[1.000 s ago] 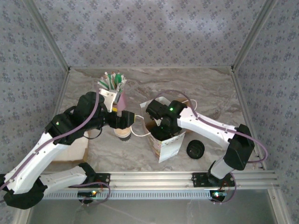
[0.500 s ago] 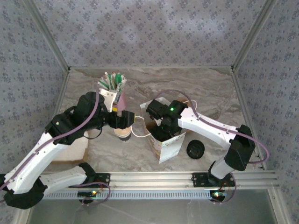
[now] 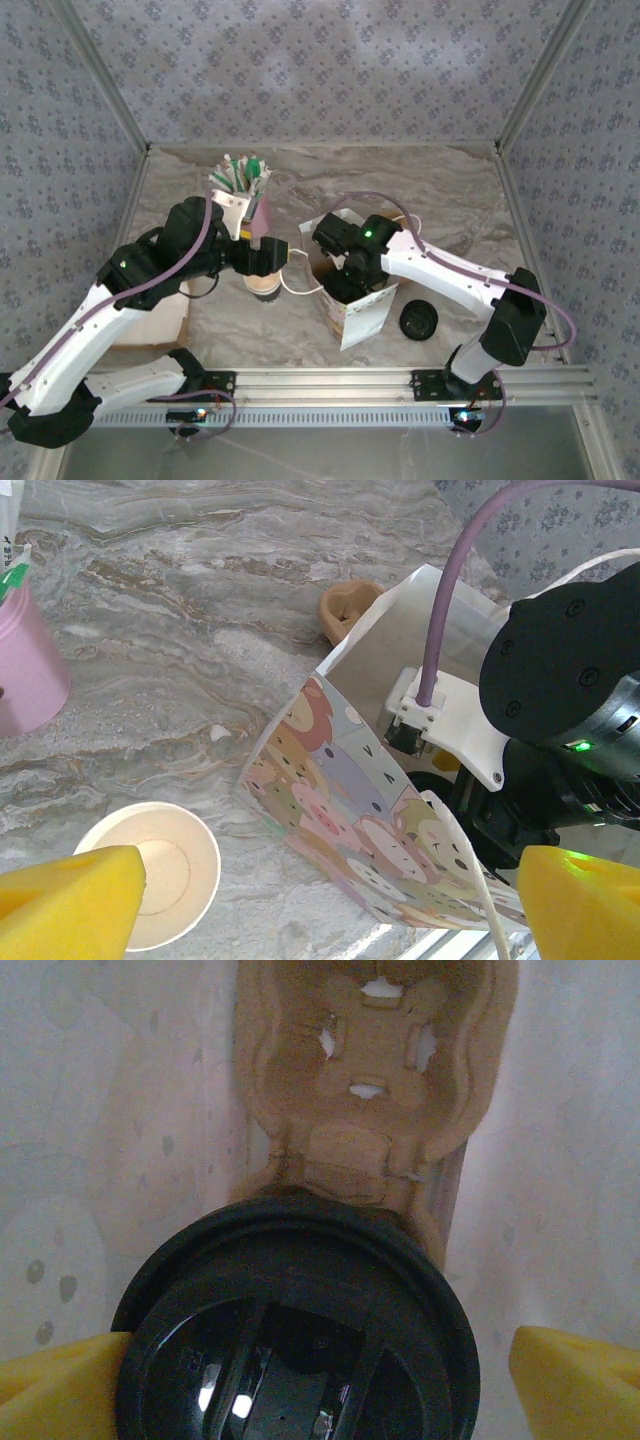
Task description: Pack the takeout coffee
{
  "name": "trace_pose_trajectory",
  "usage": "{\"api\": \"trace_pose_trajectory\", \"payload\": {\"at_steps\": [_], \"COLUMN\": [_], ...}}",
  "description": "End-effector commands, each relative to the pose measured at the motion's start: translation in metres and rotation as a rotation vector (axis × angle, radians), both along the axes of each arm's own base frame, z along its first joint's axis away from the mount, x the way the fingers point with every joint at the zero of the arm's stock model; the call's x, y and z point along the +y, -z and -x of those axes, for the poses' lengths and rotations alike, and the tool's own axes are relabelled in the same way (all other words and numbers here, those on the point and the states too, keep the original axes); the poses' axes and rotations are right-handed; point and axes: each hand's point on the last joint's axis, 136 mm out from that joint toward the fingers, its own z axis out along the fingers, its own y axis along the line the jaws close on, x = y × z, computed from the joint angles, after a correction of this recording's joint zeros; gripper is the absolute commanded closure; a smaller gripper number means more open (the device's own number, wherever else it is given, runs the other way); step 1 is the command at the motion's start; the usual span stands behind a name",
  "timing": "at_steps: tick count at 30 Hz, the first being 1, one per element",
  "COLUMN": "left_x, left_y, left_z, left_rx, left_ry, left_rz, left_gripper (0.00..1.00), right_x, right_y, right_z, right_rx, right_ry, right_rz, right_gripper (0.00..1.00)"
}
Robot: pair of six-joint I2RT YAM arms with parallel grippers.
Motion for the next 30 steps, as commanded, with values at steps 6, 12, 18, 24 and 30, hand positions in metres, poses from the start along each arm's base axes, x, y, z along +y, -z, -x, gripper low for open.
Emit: {"api": "trace_pose_trajectory", "payload": {"at_steps": [6,12,18,24,30], "left_x": [-0.0025,-0.0026,-0.0032,-0.0037,-0.0032], "left_y": [-0.0047,-0.0048,-0.0045,-0.0047,-0.0039], "left_z": [-0.0007,-0.0007,-0.0011,-0.0007,-0.0006], "left_rx": [-0.010,-0.011,-0.012,-0.011,-0.009], "left_ry": [0.002,0.002,0.003,0.006,0.004], "left_rz": [0.018,0.019,0.018,0.020,0.018], "left_gripper": [0.05,0.04,0.04,0.04,0.04], "right_x": [-0.0021,-0.0019,-0.0024,-0.0021,-0.0020], "right_y": [-0.0164,-0.0193,-0.0210,-0.0220,-0.0222], "right_z": [0.0012,0.0019,0.0026,0.0028,0.0029], "right_rx": [-0.028,-0.031,-0.033,-0.036,-0.038], "right_ry": [0.006,0.003,0.000,-0.001,-0.002], "right_rz": [-0.007,-0.005,-0.003,-0.003,-0.003], "right_gripper": [0.03,0.03,0.03,0.03,0.03]}}
